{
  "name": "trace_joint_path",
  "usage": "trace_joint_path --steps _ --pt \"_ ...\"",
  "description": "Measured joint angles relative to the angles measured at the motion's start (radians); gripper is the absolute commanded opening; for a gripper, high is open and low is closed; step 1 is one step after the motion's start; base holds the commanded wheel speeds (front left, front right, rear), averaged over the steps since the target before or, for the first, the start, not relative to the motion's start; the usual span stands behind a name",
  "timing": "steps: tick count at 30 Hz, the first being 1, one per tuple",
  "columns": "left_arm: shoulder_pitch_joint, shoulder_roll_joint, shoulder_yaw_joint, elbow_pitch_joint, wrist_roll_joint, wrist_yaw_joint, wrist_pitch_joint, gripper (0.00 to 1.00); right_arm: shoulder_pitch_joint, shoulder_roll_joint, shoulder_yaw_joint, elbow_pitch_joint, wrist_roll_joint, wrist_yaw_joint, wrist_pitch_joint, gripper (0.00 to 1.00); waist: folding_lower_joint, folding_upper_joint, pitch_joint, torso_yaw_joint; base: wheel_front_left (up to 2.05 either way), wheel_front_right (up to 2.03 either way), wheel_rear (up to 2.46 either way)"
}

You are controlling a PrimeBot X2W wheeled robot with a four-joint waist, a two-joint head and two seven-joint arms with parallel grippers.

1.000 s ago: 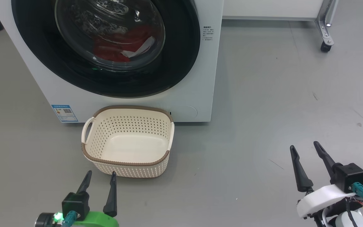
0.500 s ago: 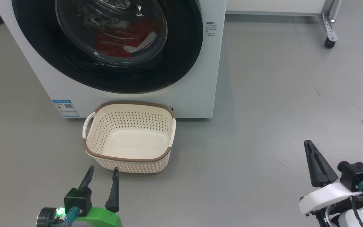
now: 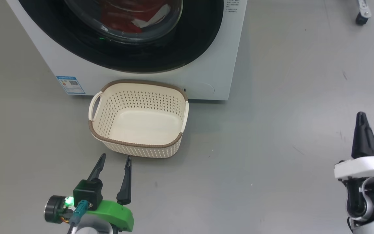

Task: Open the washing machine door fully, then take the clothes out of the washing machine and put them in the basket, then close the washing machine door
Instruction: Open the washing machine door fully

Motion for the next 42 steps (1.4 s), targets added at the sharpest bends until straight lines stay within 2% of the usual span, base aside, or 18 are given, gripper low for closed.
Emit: trace_joint_path --steps 5,13,21,29,42 --pt "-0.024 0.000 -0.020 -0.010 0.000 0.007 0.000 1.00 -0.114 0.005 -0.052 -0.010 0.147 0.015 0.063 0.00 0.0000 0.0000 0.058 0.025 0.00 0.00 0.00" --pt "-0.084 0.000 -0.059 -0.040 -0.011 0.009 -0.002 1.00 -0.300 -0.023 -0.105 -0.040 0.300 0.022 0.176 0.00 0.0001 0.0000 0.140 0.063 0.00 0.00 0.00" --pt "-0.136 0.000 -0.081 -0.091 -0.042 0.021 -0.003 1.00 -0.479 -0.089 -0.116 -0.063 0.348 0.020 0.293 0.00 0.0000 0.0000 0.231 0.100 0.00 0.00 0.00" --pt "-0.190 -0.001 -0.127 -0.127 -0.082 0.034 -0.003 1.00 -0.640 -0.127 -0.125 -0.064 0.397 -0.023 0.388 0.00 0.0001 0.0000 0.322 0.144 0.00 0.00 0.00" --pt "-0.260 -0.002 -0.158 -0.182 -0.114 0.043 -0.003 1.00 -0.918 -0.129 -0.081 -0.061 0.457 -0.094 0.526 0.00 0.0001 0.0000 0.464 0.215 0.00 0.00 0.00"
